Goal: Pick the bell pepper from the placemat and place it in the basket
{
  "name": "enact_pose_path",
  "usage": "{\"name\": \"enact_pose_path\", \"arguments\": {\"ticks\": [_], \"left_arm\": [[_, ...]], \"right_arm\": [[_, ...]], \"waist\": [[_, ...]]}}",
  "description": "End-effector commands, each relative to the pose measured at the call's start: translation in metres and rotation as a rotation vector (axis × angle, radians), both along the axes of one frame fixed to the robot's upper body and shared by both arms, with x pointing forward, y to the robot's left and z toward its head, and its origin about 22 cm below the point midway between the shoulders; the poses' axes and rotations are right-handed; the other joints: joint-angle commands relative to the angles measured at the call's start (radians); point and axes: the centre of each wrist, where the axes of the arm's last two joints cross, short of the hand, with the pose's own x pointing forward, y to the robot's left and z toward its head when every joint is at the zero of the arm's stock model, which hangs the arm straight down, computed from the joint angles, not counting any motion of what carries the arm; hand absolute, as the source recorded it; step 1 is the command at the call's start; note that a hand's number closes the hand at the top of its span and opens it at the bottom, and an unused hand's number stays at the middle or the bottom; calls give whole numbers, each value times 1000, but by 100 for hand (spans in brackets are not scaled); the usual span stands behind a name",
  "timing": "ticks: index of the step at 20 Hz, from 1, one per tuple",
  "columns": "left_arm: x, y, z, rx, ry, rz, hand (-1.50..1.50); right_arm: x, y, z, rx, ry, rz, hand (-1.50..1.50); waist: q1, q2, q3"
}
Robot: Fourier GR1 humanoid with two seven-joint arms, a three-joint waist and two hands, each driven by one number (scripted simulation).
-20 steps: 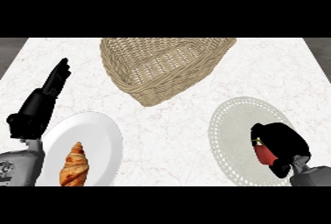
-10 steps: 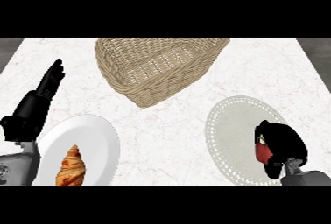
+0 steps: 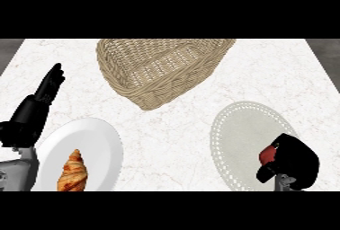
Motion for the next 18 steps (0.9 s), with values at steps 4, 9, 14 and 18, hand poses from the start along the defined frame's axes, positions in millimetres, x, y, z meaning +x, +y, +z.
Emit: {"name": "enact_pose_path", "arguments": {"ticks": [4, 9, 14, 18], "left_arm": [[-1, -4, -4, 14, 7, -27, 0], [3, 0, 2, 15, 3, -34, 0], [-1, -4, -14, -9, 7, -43, 0], [0, -2, -13, 3, 5, -40, 0]], "right_arm": [[-1, 38, 88, -71, -500, -167, 150], [-9, 58, 156, 44, -876, -26, 150], [6, 101, 212, 3, -957, 56, 150], [26, 123, 258, 63, -963, 135, 150]], "waist": [[24, 1, 3], [38, 5, 4], [47, 11, 4], [55, 11, 4]]}}
